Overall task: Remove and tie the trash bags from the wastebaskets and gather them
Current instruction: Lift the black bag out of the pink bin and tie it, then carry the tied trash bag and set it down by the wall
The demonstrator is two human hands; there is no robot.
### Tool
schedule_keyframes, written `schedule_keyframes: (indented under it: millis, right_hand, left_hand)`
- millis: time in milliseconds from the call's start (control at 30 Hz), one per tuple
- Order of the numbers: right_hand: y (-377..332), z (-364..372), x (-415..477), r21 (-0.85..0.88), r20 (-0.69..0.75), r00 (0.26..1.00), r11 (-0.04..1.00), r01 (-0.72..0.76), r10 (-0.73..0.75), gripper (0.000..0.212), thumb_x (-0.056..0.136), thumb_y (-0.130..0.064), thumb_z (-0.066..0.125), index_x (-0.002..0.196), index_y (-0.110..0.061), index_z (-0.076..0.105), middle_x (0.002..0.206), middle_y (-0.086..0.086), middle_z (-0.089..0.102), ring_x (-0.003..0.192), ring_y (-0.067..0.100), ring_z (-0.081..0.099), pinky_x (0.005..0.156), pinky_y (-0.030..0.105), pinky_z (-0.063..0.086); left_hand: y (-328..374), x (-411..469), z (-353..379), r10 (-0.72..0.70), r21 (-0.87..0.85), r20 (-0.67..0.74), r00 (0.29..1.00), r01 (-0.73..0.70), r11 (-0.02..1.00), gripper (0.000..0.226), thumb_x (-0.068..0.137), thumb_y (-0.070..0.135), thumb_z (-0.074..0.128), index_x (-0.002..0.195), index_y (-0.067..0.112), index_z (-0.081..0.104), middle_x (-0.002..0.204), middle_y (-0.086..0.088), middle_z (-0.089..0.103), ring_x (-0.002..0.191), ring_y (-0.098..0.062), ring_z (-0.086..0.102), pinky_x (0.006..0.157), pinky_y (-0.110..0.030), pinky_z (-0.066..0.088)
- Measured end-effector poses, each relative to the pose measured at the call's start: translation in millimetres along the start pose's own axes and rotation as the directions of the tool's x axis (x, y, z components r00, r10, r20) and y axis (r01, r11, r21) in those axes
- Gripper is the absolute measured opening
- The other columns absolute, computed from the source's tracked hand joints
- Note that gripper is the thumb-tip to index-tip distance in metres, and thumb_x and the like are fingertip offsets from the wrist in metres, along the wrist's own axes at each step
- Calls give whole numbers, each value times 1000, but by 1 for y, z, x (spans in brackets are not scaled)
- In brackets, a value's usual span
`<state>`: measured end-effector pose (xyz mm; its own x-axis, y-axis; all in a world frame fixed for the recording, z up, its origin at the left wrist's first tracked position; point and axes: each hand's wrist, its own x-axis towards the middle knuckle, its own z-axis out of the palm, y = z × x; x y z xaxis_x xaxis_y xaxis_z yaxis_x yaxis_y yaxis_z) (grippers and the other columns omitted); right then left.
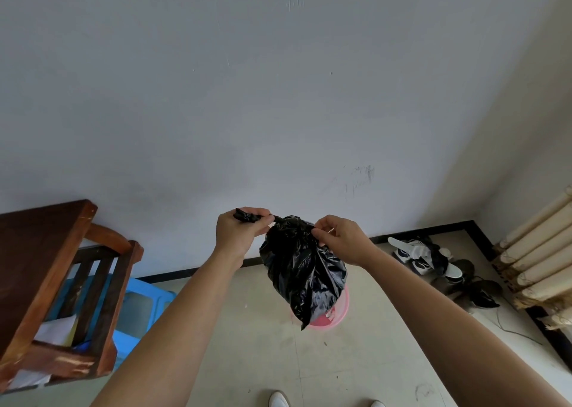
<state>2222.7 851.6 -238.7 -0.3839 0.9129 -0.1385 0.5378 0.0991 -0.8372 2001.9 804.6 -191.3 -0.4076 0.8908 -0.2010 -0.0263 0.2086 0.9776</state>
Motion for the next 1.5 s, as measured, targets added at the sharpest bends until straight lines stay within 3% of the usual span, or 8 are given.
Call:
schedule_keyframes:
  millis: [133, 333, 600, 867, 1067, 1200, 1333, 1500]
  right_hand:
    - [3, -1, -6, 39, -36, 999, 999, -23, 25, 18, 98, -38, 55, 103, -22, 58, 94, -6, 65, 81, 12, 61, 72, 23, 42]
    - [15, 11, -25, -282, 148, 980, 956, -86, 132, 105, 64, -86, 60, 144, -24, 34, 139, 1, 43, 128, 22, 46, 106, 44, 42]
    - [20, 64, -19, -106, 220, 973, 993, -49, 72, 36, 93, -26, 59, 124, -12, 49, 110, 11, 63, 90, 23, 58, 71, 31, 43]
    - [-47, 154, -60, 156, 459, 882, 987, 34, -103, 27, 87, 2, 54, 104, -19, 55, 99, 2, 61, 85, 16, 56, 66, 24, 44]
    - [-136, 272, -122, 251, 684, 707, 968, -2, -176, 36, 76, 12, 49, 89, -21, 57, 88, 1, 59, 80, 16, 56, 77, 41, 50]
    - [-201, 365, -179, 195, 752, 622, 975, 106, -218, 36, 78, 11, 49, 93, -21, 58, 84, -2, 59, 73, 4, 55, 71, 20, 45]
    - [-270, 479, -247, 207, 826, 475, 947, 246, -304, 36, 72, -5, 56, 102, -25, 59, 103, 8, 66, 99, 25, 63, 90, 40, 51]
    - [-344, 587, -313, 227, 878, 352, 931, 287, -323, 43, 78, -6, 59, 112, -32, 54, 109, -1, 64, 103, 17, 63, 91, 40, 54]
  left_hand:
    - [3, -5, 9, -11, -49, 45, 999, 13, 999, 14, 75, -3, 82, 86, 2, 75, 89, -14, 75, 88, -26, 75, 75, -28, 61]
    - [12, -23, 20, -3, -139, 33, 999, 7, 990, 14, 76, -6, 79, 88, -1, 73, 86, -10, 72, 84, -20, 73, 76, -30, 60]
    - [-20, -79, -31, -102, -171, -255, 962, 59, 984, 14, 83, -2, 74, 93, 6, 70, 84, -7, 72, 77, -22, 73, 69, -32, 59]
    - [-70, -177, -138, -313, -146, -592, 743, 283, 948, 9, 89, 23, 73, 90, 23, 64, 87, 4, 65, 86, -18, 62, 79, -40, 54]
    - [-108, -275, -277, -518, -458, -469, 715, 305, 835, 82, 67, 86, 60, 133, 38, 55, 133, 10, 61, 121, -20, 58, 102, -54, 45]
    - [-130, -353, -363, -510, -567, -500, 700, 181, 804, 47, 88, 59, 60, 122, 27, 69, 117, 2, 74, 105, -20, 71, 97, -45, 54]
    - [-152, -441, -458, -461, -559, -711, 531, -29, 829, 25, 93, 38, 64, 111, 22, 66, 104, -1, 75, 95, -22, 72, 79, -34, 57]
    - [-171, -511, -559, -437, -530, -811, 389, -174, 830, 40, 95, 37, 64, 131, 21, 56, 120, 0, 69, 108, -20, 67, 95, -40, 54]
